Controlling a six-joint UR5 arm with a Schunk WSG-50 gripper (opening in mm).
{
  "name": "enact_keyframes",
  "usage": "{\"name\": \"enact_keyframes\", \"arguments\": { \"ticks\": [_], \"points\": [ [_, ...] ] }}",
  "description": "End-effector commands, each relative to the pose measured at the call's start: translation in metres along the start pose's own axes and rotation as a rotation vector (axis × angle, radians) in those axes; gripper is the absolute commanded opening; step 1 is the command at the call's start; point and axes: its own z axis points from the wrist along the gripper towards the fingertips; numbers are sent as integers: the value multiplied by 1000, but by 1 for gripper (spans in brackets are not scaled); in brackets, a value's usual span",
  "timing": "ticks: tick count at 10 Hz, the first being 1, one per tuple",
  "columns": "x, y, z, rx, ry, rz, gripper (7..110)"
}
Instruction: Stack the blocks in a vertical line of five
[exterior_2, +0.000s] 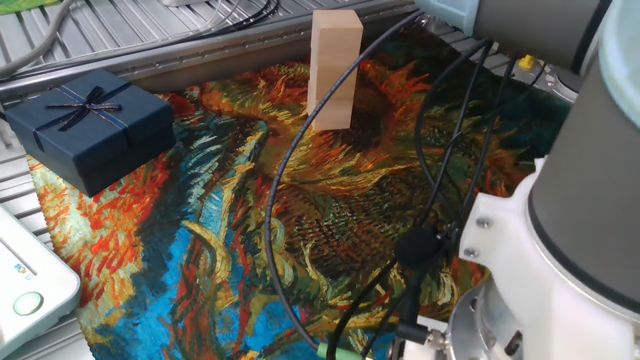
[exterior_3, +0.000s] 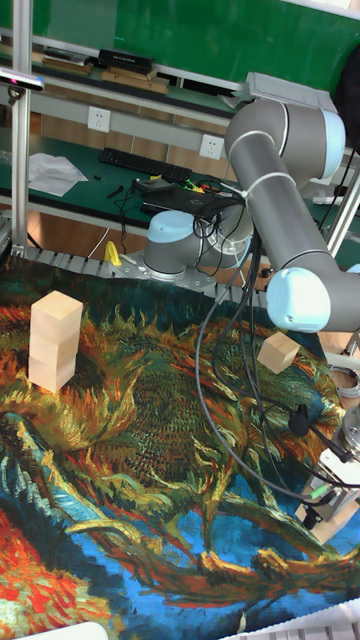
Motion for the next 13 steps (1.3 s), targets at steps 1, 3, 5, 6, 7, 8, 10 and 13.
{"name": "enact_keyframes", "arguments": {
  "ticks": [1,3,5,6,7,8,10,13],
  "points": [
    [-2,1,0,-16,-7,2,88],
    [-6,2,1,-17,-15,1,66],
    [-11,0,4,-6,-26,13,66],
    [-10,-1,5,-1,-22,15,66],
    [-8,-3,5,8,-16,15,66],
    [-8,-4,6,9,-15,13,66],
    [-7,-4,7,9,-13,10,66],
    [-6,-5,9,11,-7,16,66]
  ]
}}
